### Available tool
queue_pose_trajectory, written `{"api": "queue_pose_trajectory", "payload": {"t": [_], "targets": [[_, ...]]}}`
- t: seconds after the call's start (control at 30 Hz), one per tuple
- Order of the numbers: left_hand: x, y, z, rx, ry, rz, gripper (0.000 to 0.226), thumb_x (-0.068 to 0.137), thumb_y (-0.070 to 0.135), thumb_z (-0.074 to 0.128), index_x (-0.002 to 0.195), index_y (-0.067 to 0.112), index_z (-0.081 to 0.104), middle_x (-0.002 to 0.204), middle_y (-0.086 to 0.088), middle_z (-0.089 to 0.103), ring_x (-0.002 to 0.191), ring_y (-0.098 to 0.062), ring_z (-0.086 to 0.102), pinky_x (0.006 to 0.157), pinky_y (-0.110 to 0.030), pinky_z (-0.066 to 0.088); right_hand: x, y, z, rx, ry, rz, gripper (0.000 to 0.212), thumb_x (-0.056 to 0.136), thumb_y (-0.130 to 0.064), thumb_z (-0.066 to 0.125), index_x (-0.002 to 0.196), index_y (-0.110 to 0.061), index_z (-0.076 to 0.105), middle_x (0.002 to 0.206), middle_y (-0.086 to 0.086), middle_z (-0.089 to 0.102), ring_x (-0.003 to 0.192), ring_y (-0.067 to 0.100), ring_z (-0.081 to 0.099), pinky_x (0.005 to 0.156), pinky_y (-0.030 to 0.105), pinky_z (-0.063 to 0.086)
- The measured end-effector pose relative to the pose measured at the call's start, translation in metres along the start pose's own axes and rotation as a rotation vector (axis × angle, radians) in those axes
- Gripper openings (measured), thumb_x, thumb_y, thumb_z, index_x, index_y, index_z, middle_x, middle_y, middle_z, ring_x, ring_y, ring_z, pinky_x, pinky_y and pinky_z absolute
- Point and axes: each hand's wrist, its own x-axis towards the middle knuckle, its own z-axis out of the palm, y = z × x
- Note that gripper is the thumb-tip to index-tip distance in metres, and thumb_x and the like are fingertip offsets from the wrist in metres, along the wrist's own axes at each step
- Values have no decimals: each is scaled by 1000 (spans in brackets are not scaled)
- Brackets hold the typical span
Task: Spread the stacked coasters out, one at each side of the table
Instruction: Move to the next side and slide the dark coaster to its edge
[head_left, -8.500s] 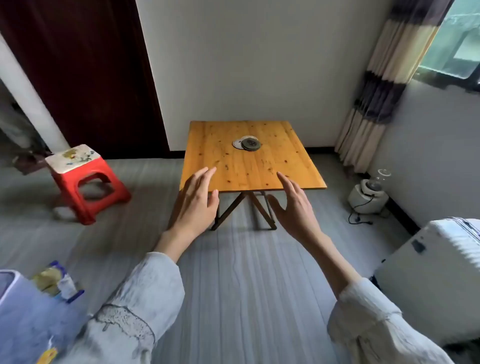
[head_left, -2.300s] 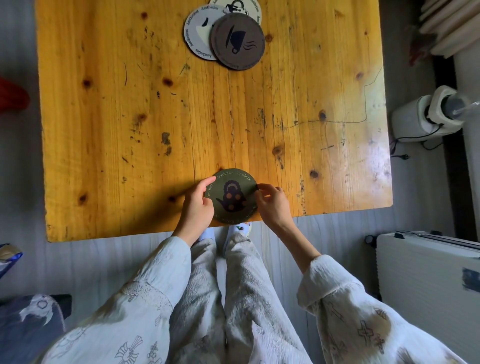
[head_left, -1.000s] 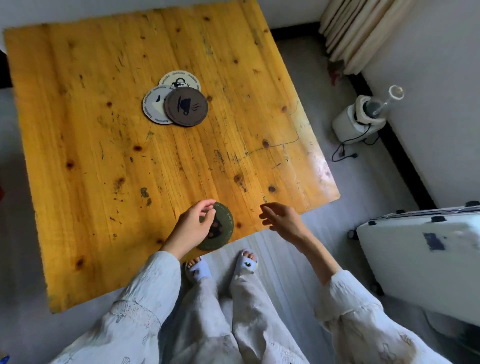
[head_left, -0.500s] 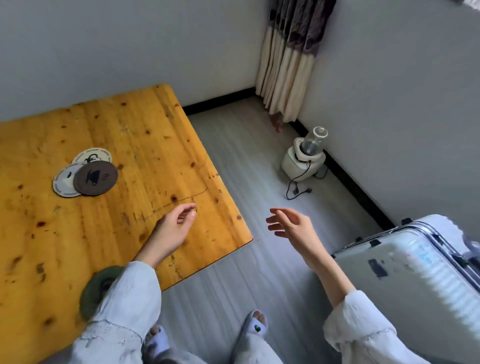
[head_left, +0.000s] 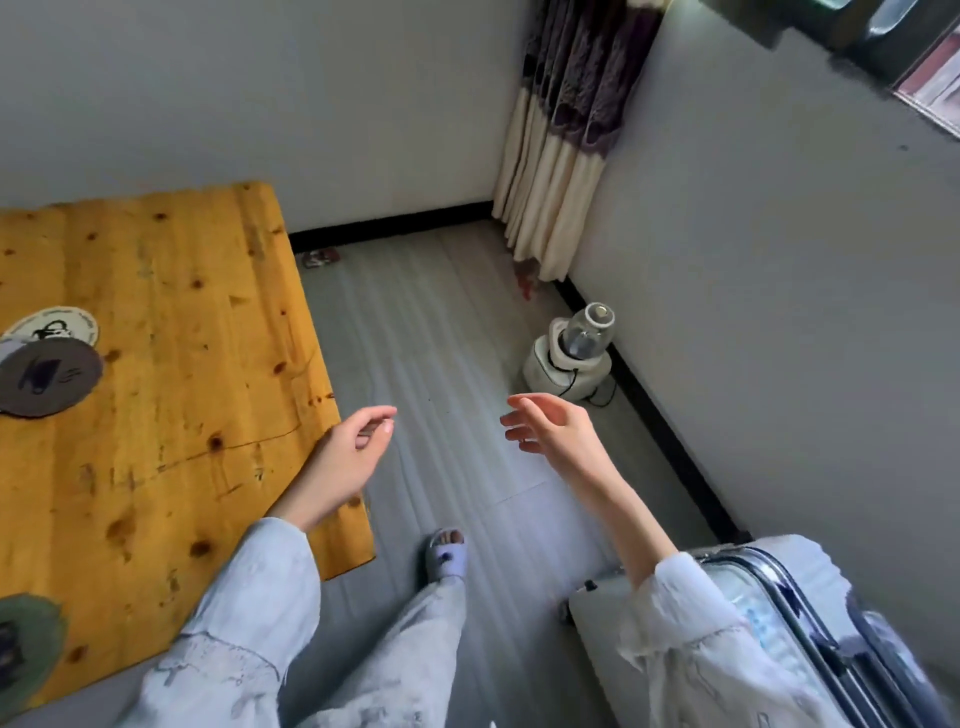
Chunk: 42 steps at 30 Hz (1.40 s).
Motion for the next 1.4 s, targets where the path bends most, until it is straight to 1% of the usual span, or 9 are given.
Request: {"api": "queue_pose_trajectory", "payload": {"t": [0.1,0.27,0.53,0.73,0.9,1.07,1.13,1.23,1.4], "targets": [[38,0,11,-35,81,-27,28,93,10,42,118,5,53,110,-14,58,96,-21,55,71,-15,43,45,-15,-10,-82,-57,-32,22,95,-16,47,105,-5,63,91,8,67,69,13,61,65,21,46],[101,10,39,-118,141,-130,27,92,6,42,115,2,56,117,-21,61,107,-35,59,99,-41,43,119,-42,-31,-253,-150,-48,25,96,-17,46,110,-3,62,93,8,67,86,23,66,87,40,52],[145,29,45,-152,207,-206,26,92,16,44,113,14,58,113,-10,63,102,-25,62,89,-29,44,203,-75,-24,-373,-300,-68,26,96,-13,45,112,-2,61,107,21,69,100,36,65,90,45,51],[163,21,8,-238,524,-318,25,92,10,42,111,8,58,109,-10,62,98,-25,60,80,-26,44,263,-103,25,-460,-552,-154,26,97,-14,44,113,-1,61,107,22,69,97,36,66,88,44,52],[187,31,-14,-332,739,-373,25,92,3,41,111,-3,56,115,-21,61,106,-32,57,89,-30,41,316,-136,68,-520,-742,-245,26,96,-14,44,111,-3,62,101,18,69,83,23,64,79,37,52],[198,35,-27,-356,869,-408,25,91,0,41,111,-7,55,107,-20,61,77,-12,57,65,-3,40,346,-163,115,-605,-902,-297,26,96,-15,44,111,-4,62,93,9,66,83,23,63,79,38,52],[193,30,-31,-384,930,-428,24,91,2,43,110,-5,56,110,-17,62,84,-2,59,77,-7,41,349,-169,137,-652,-981,-321,26,96,-14,43,111,-4,62,93,9,66,84,23,63,80,40,52],[180,17,-40,-410,1035,-498,23,92,10,45,110,5,59,119,-15,63,114,-23,56,100,-33,41,346,-175,176,-711,-1111,-359,26,97,-14,42,113,-4,61,94,8,66,84,22,63,80,40,52],[163,-15,-60,-331,1129,-607,26,94,17,41,113,12,58,122,-7,61,116,-20,53,91,-24,37,337,-173,247,-770,-1265,-328,27,96,-13,44,112,-1,61,89,9,64,73,19,59,63,24,45]]}}
